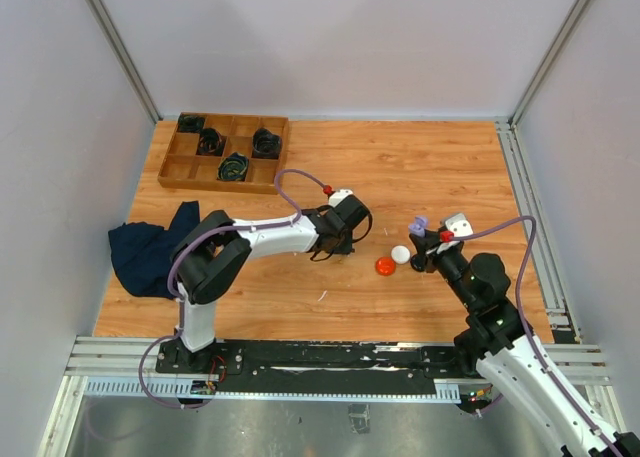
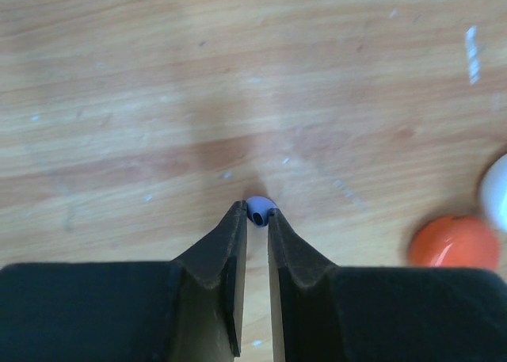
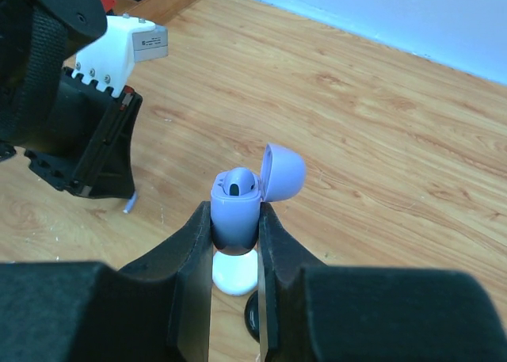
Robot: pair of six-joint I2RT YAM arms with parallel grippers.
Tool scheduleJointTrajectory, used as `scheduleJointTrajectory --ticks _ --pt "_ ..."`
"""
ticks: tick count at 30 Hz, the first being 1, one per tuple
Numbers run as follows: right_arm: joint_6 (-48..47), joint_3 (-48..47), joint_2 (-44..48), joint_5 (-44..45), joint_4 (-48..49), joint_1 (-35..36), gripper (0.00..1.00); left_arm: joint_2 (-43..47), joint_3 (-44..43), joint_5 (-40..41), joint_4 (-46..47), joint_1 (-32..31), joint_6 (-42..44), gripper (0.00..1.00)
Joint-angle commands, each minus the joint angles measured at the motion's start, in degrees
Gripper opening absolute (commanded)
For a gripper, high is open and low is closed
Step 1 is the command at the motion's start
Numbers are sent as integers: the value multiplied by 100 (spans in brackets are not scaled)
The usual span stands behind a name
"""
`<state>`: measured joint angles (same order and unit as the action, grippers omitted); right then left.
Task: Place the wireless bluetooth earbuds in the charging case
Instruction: Pick up the earbud from the center of the board.
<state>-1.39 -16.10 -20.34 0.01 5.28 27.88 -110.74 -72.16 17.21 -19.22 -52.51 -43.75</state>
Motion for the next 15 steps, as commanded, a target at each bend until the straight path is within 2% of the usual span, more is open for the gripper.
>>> scheduleJointTrajectory --ticks 1,9,15 --pt "-81 -155 -109 -344 131 103 1 456 454 95 -561 4 1227 13" --pt "-72 -192 -282 -589 195 102 1 1087 1224 -375 -535 3 2155 17" --pt "-42 -230 -361 -740 193 103 1 1447 1333 -267 -717 4 1918 31"
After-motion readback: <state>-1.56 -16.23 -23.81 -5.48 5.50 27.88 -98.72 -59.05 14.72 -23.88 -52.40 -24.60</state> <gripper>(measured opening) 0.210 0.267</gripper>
